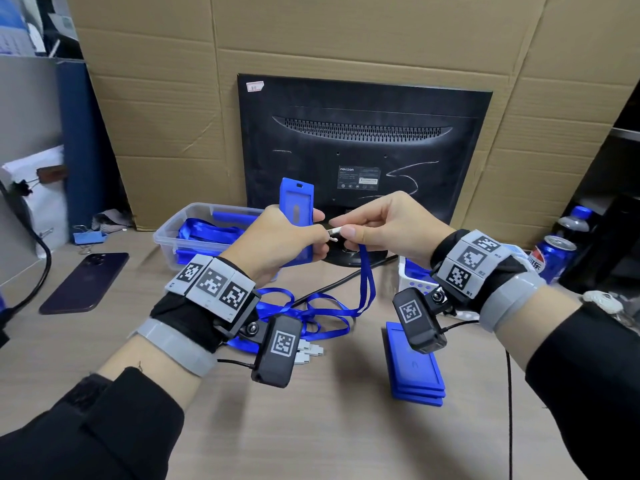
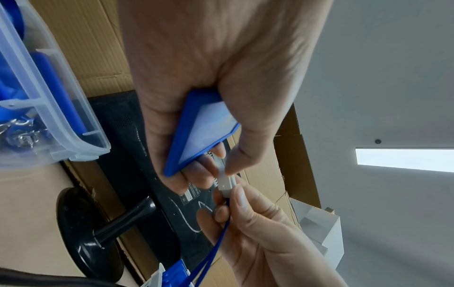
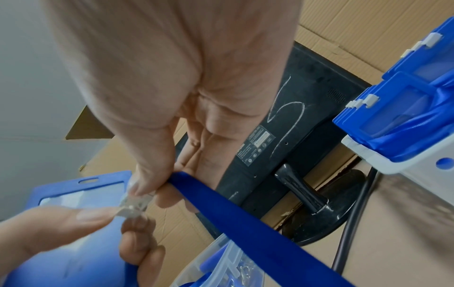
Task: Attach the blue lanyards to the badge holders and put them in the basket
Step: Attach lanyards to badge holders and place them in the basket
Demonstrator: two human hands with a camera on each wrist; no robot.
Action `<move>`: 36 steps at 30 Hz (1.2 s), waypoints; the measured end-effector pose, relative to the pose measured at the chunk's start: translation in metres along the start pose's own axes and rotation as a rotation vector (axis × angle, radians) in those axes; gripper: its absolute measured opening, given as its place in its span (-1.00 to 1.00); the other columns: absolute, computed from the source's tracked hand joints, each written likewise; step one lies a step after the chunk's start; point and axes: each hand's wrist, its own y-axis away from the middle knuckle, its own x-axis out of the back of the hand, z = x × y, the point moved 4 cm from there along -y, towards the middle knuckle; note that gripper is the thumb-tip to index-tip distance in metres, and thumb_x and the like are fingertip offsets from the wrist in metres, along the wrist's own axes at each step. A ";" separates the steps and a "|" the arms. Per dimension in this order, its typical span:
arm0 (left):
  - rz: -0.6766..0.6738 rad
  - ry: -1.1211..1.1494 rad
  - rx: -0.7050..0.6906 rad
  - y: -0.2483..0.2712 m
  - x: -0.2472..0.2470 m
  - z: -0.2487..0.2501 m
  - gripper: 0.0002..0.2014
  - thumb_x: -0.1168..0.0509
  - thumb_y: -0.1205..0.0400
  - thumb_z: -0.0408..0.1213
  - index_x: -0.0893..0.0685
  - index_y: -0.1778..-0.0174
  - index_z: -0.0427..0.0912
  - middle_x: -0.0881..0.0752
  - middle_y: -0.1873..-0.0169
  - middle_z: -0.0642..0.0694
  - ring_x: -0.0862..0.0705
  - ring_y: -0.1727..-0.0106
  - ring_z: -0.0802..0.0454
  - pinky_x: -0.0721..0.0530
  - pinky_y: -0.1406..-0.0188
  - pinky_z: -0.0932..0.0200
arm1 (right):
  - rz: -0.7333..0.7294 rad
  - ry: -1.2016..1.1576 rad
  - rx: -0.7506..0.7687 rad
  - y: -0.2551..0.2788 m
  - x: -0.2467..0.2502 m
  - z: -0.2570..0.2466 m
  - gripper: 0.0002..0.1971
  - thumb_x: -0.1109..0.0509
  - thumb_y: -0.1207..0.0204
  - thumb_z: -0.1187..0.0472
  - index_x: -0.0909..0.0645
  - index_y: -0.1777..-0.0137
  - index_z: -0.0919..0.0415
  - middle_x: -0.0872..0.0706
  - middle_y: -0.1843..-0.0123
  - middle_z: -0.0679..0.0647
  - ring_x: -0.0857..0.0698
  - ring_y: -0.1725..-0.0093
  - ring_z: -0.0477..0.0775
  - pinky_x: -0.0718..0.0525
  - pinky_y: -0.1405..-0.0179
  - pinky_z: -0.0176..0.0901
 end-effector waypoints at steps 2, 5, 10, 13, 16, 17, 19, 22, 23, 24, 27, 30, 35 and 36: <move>-0.003 0.030 0.012 0.000 -0.001 -0.002 -0.75 -0.41 -0.62 -0.58 -0.67 -0.18 -0.29 -0.70 0.22 -0.34 -0.72 0.26 -0.17 -0.82 0.07 0.04 | 0.005 -0.002 0.004 0.000 0.000 -0.001 -0.79 -0.56 -0.65 0.27 -0.86 -0.25 0.16 -0.91 0.11 0.25 -0.89 0.06 0.08 -0.85 -0.22 0.13; -0.033 0.039 0.017 0.000 -0.001 -0.003 -0.76 -0.43 -0.63 -0.57 -0.68 -0.18 -0.30 -0.69 0.18 -0.36 -0.72 0.22 -0.19 -0.84 0.03 0.01 | -0.007 -0.029 0.010 0.000 -0.001 -0.003 -0.76 -0.55 -0.66 0.22 -0.82 -0.30 0.18 -0.87 -0.02 0.34 -0.89 0.05 0.15 -0.86 -0.20 0.16; -0.169 0.121 0.052 0.007 -0.008 0.000 -0.82 -0.45 -0.66 -0.55 -0.67 -0.13 -0.31 -0.71 0.14 -0.30 -0.67 0.15 -0.22 -0.81 0.12 0.06 | -0.046 -0.080 -0.014 0.002 -0.003 -0.002 -0.84 -0.58 -0.61 0.15 -0.80 -0.06 0.25 -0.86 0.10 0.24 -0.82 0.12 0.16 -0.87 -0.07 0.08; -0.130 0.149 0.047 0.005 -0.005 0.000 -0.82 -0.43 -0.70 -0.50 -0.66 -0.19 -0.30 -0.77 0.14 -0.32 -0.70 0.14 -0.23 -0.82 0.22 0.08 | 0.012 -0.153 -0.015 0.001 -0.005 0.001 -0.81 -0.54 -0.64 0.13 -0.70 0.03 0.28 -0.87 -0.03 0.36 -0.87 0.11 0.19 -0.85 0.04 0.01; -0.128 0.071 0.036 0.001 -0.004 -0.004 -0.90 -0.32 -0.78 -0.43 -0.65 -0.18 -0.27 -0.81 0.07 -0.37 -0.75 0.12 -0.24 -0.81 -0.03 -0.11 | 0.099 -0.225 -0.015 0.001 -0.004 -0.001 -0.83 -0.47 -0.73 0.20 -0.64 0.08 0.26 -0.89 -0.11 0.32 -0.92 -0.04 0.20 -0.89 -0.02 -0.02; -0.143 0.043 0.048 0.001 -0.004 -0.005 -0.91 -0.30 -0.79 -0.42 -0.64 -0.19 -0.27 -0.82 0.06 -0.37 -0.76 0.13 -0.25 -0.79 -0.06 -0.14 | 0.128 -0.238 -0.003 0.002 -0.002 -0.003 -0.83 -0.47 -0.73 0.24 -0.64 0.10 0.26 -0.89 -0.09 0.31 -0.92 -0.05 0.20 -0.90 -0.03 -0.02; -0.210 -0.023 0.077 0.002 -0.004 -0.010 -0.87 -0.28 -0.80 -0.40 -0.63 -0.23 -0.33 -0.87 0.03 -0.35 -0.82 0.12 -0.30 -0.83 -0.06 -0.14 | 0.179 -0.243 0.029 0.003 0.001 -0.007 -0.83 -0.52 -0.68 0.31 -0.62 0.13 0.28 -0.89 -0.03 0.35 -0.93 -0.03 0.22 -0.91 -0.01 0.00; -0.359 -0.173 0.092 0.008 -0.006 -0.014 -0.80 -0.35 -0.79 -0.36 -0.66 -0.30 -0.33 -0.88 -0.07 -0.31 -0.88 -0.06 -0.35 -0.87 -0.06 -0.15 | 0.243 -0.208 0.054 0.002 0.007 -0.007 -0.80 -0.60 -0.60 0.35 -0.60 0.11 0.32 -0.85 0.01 0.47 -0.93 0.06 0.26 -0.88 0.13 -0.03; -0.395 -0.201 0.094 0.009 -0.006 -0.015 -0.78 -0.39 -0.77 -0.36 -0.69 -0.30 -0.32 -0.88 -0.09 -0.30 -0.89 -0.06 -0.32 -0.87 -0.02 -0.13 | 0.253 -0.198 0.045 0.001 0.008 -0.005 -0.78 -0.63 -0.57 0.34 -0.60 0.07 0.36 -0.85 0.03 0.48 -0.92 0.10 0.26 -0.85 0.18 -0.06; -0.417 -0.211 0.101 0.011 -0.007 -0.016 -0.77 -0.43 -0.74 -0.35 -0.71 -0.30 -0.33 -0.88 -0.10 -0.30 -0.89 -0.05 -0.30 -0.87 0.01 -0.11 | 0.250 -0.179 0.036 0.001 0.009 -0.004 -0.74 -0.65 -0.55 0.32 -0.61 0.03 0.43 -0.85 0.08 0.44 -0.92 0.16 0.22 -0.84 0.21 -0.09; -0.439 -0.226 0.124 0.011 -0.007 -0.017 -0.73 -0.48 -0.71 -0.31 -0.75 -0.29 -0.35 -0.89 -0.08 -0.29 -0.88 -0.08 -0.34 -0.83 -0.20 -0.25 | 0.208 -0.034 0.022 0.001 0.008 0.000 -0.64 -0.71 -0.50 0.21 -0.67 -0.05 0.46 -0.82 0.26 0.15 -0.82 0.30 0.05 -0.81 0.23 -0.15; -0.437 -0.236 0.117 0.011 -0.009 -0.016 -0.74 -0.49 -0.70 -0.32 -0.76 -0.26 -0.35 -0.89 -0.06 -0.31 -0.86 -0.12 -0.42 -0.76 -0.31 -0.39 | 0.181 0.008 0.021 0.000 0.005 0.001 -0.72 -0.70 -0.52 0.15 -0.75 -0.03 0.34 -0.80 0.27 0.05 -0.76 0.29 -0.03 -0.79 0.19 -0.18; -0.441 -0.262 0.127 0.013 -0.010 -0.014 -0.77 -0.47 -0.71 -0.33 -0.76 -0.25 -0.35 -0.90 -0.04 -0.28 -0.89 -0.06 -0.34 -0.83 -0.23 -0.28 | 0.109 0.045 0.011 0.000 0.000 -0.002 -0.82 -0.63 -0.60 0.11 -0.82 0.00 0.23 -0.82 0.22 0.11 -0.75 0.22 0.01 -0.80 0.07 -0.03; -0.443 -0.266 0.129 0.014 -0.010 -0.013 -0.78 -0.46 -0.72 -0.33 -0.76 -0.24 -0.34 -0.90 -0.03 -0.27 -0.90 -0.04 -0.32 -0.85 -0.19 -0.22 | 0.099 0.045 0.009 0.000 0.000 -0.002 -0.83 -0.62 -0.61 0.11 -0.82 0.00 0.23 -0.82 0.23 0.12 -0.75 0.22 0.01 -0.80 0.07 -0.03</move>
